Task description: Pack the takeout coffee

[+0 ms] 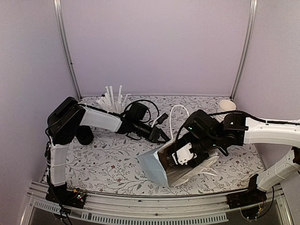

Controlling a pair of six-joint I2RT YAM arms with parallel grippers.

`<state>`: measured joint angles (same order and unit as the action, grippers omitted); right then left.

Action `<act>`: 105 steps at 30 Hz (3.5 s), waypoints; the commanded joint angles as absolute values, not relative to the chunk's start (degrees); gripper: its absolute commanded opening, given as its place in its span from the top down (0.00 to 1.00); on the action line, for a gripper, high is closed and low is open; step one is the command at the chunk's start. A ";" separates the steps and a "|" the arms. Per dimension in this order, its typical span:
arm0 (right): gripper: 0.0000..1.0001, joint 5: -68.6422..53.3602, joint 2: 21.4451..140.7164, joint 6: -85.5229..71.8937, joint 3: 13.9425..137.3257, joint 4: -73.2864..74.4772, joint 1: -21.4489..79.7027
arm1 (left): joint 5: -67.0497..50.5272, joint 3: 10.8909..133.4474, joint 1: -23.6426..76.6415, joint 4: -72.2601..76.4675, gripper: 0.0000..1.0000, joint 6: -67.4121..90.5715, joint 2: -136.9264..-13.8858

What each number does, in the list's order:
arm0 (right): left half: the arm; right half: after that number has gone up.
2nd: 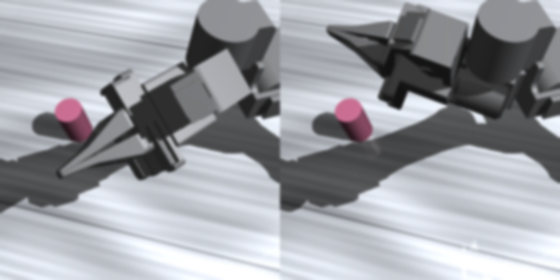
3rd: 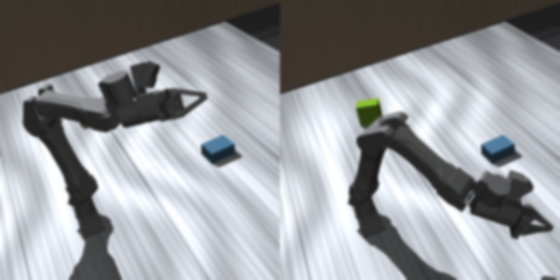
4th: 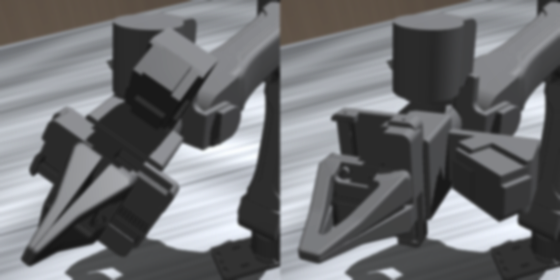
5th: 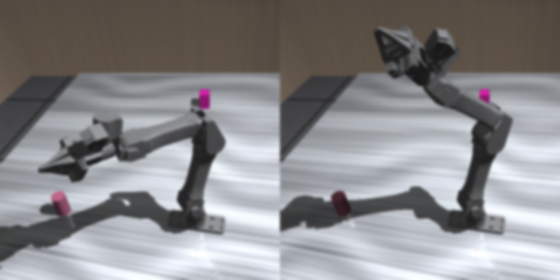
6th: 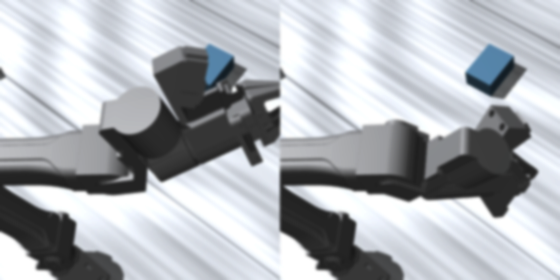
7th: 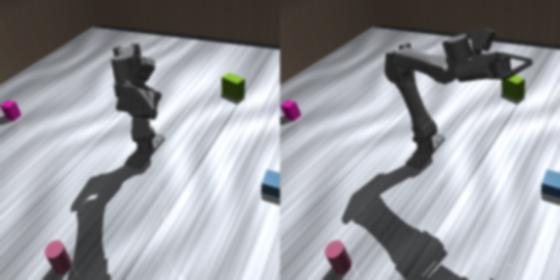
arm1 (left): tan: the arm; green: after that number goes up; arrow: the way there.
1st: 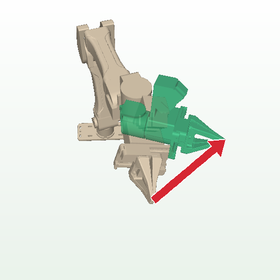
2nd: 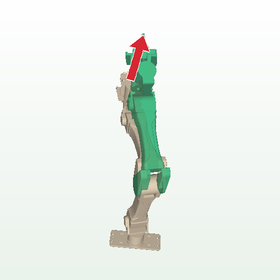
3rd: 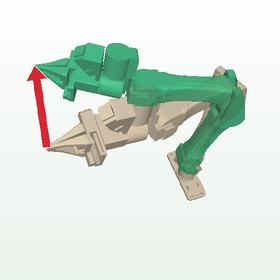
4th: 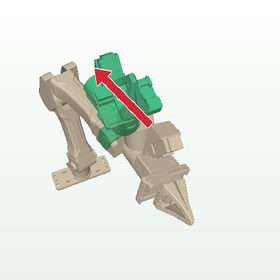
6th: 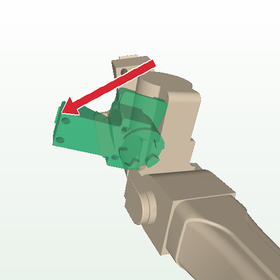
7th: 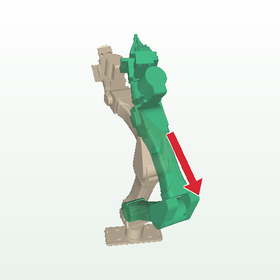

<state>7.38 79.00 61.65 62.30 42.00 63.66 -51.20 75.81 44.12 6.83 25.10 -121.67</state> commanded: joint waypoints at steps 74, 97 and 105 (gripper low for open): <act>0.01 -14.09 97.61 48.69 92.82 62.75 49.93 | -42.98 89.03 34.19 -18.97 0.48 11.80 -107.14; 0.01 -16.71 98.99 49.98 102.34 67.24 49.95 | -35.02 87.74 37.28 -30.49 0.44 4.26 -92.32; 0.01 -13.23 97.03 51.26 106.92 66.58 49.95 | -27.82 91.95 42.64 -29.10 0.45 3.61 -94.73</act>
